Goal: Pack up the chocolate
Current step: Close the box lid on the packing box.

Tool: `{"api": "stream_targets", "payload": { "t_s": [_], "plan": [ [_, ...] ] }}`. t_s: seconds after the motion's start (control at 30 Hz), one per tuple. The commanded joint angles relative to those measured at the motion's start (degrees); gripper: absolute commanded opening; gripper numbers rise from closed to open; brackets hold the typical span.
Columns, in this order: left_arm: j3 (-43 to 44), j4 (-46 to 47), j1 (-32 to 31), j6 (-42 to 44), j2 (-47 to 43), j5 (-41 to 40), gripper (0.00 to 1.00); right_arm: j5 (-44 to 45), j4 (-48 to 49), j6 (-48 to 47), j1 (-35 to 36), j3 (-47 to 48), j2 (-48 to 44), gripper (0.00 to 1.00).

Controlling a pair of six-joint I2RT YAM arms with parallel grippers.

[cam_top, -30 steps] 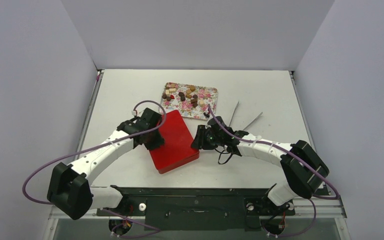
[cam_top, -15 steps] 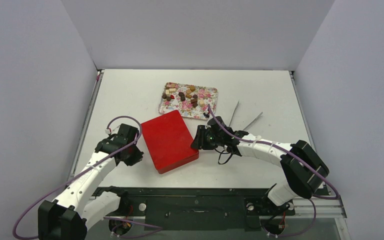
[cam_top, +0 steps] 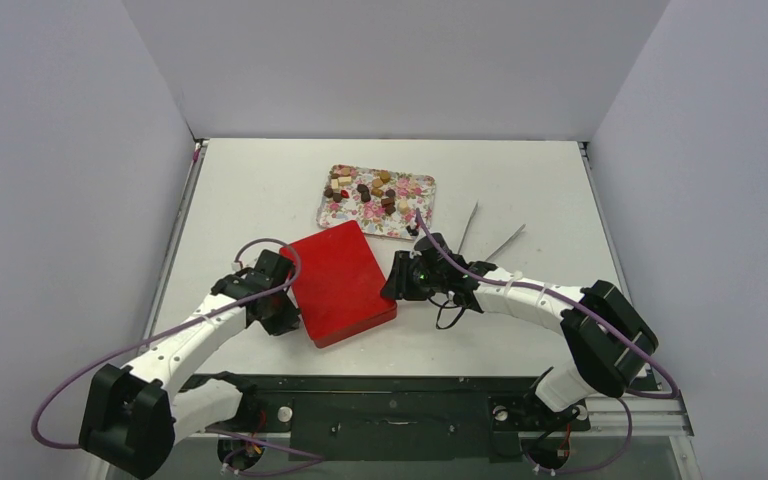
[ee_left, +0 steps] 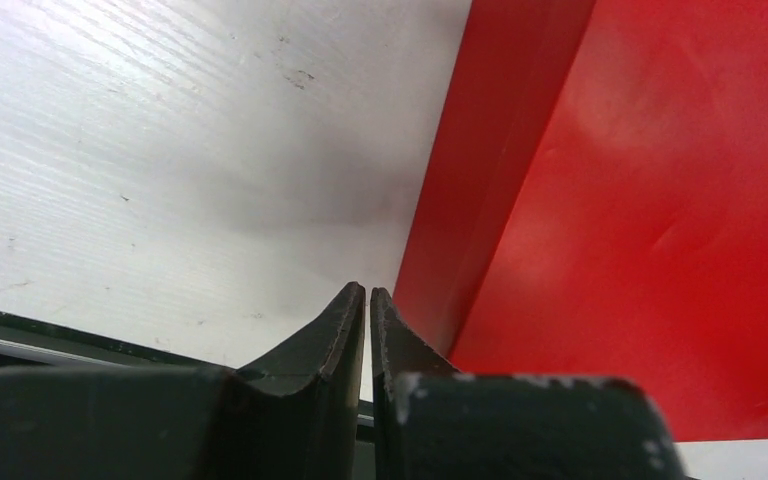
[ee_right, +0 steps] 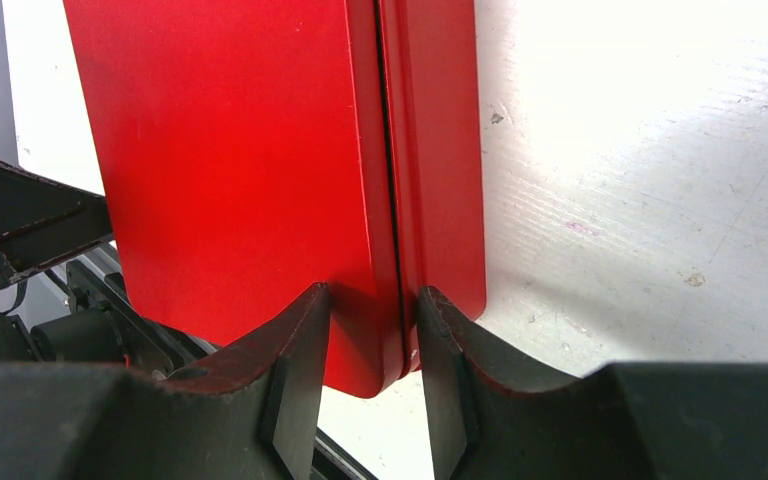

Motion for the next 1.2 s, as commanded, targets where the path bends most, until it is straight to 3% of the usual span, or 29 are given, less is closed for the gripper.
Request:
{"api": "stream_targets", "payload": {
  "t_s": [0.0, 0.4, 0.87, 1.17],
  "plan": [
    [3.47, 3.78, -0.86, -0.32, 2.0, 1.46, 0.05, -1.27, 2.55, 1.12, 1.04, 0.54, -0.51, 0.34],
    [7.15, 4.51, -2.42, -0.02, 5.22, 2.34, 0.05, -2.77, 5.97, 2.76, 1.93, 0.12, 0.91, 0.37],
    [9.54, 2.46, -2.6, 0.23, 4.14, 2.36, 0.05, -1.73, 5.79, 2.96, 2.31, 0.06, 1.16, 0.49],
    [3.91, 1.0, 1.83, 0.27, -4.2, 2.71, 0.25, 0.51, 3.9, 2.0, 2.33, 0.27, 0.99, 0.51]
  ]
}}
